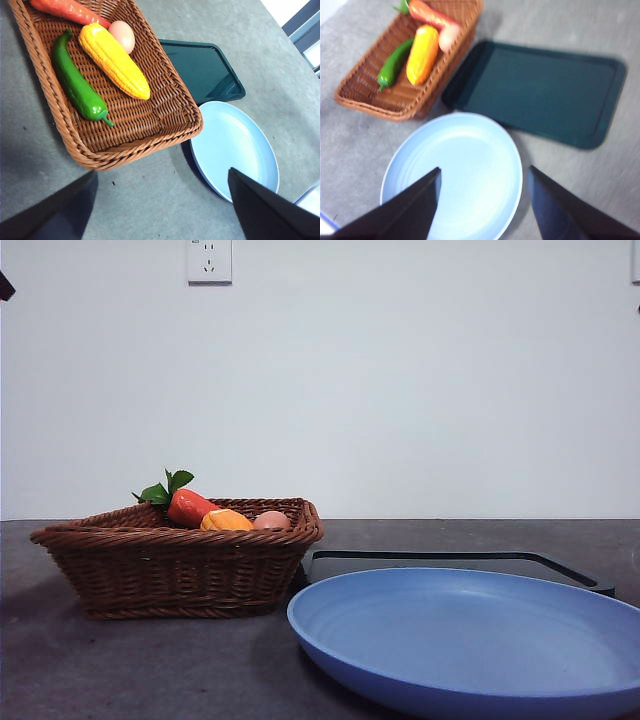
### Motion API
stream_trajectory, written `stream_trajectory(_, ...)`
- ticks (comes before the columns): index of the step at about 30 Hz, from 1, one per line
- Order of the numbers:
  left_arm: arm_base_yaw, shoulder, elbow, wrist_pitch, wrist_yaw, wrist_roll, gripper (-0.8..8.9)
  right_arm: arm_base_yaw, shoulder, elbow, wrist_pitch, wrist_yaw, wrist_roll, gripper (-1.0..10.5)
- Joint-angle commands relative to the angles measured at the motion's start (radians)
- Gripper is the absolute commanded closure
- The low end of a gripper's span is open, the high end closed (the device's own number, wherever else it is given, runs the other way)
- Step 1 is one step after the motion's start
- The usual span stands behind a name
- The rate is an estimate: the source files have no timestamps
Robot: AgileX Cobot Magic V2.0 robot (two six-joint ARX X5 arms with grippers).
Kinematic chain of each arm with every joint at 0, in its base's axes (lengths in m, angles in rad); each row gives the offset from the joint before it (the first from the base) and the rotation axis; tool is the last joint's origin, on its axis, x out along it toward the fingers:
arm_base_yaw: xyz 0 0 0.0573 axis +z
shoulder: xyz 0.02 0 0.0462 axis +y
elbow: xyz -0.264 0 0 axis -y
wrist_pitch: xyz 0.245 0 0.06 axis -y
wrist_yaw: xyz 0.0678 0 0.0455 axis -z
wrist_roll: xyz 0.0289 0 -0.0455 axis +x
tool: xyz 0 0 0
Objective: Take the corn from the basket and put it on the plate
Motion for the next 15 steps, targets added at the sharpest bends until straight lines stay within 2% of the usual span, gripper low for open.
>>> stream_trajectory(1, -0.003, 0.005, 0.019, 0.008, 0.008, 0.001, 3.84, 0.016, 0.09, 0.015, 0.01, 0.0, 0.037, 6.6)
stream_trajectory(10, -0.003, 0.005, 0.019, 0.008, 0.008, 0.0, 3.84, 0.052, 0.571, 0.016, 0.101, 0.001, 0.035, 6.8)
stream_trajectory(15, -0.003, 0.005, 0.019, 0.008, 0.008, 0.0, 3.84, 0.073, 0.723, 0.016, 0.14, 0.001, 0.032, 7.1)
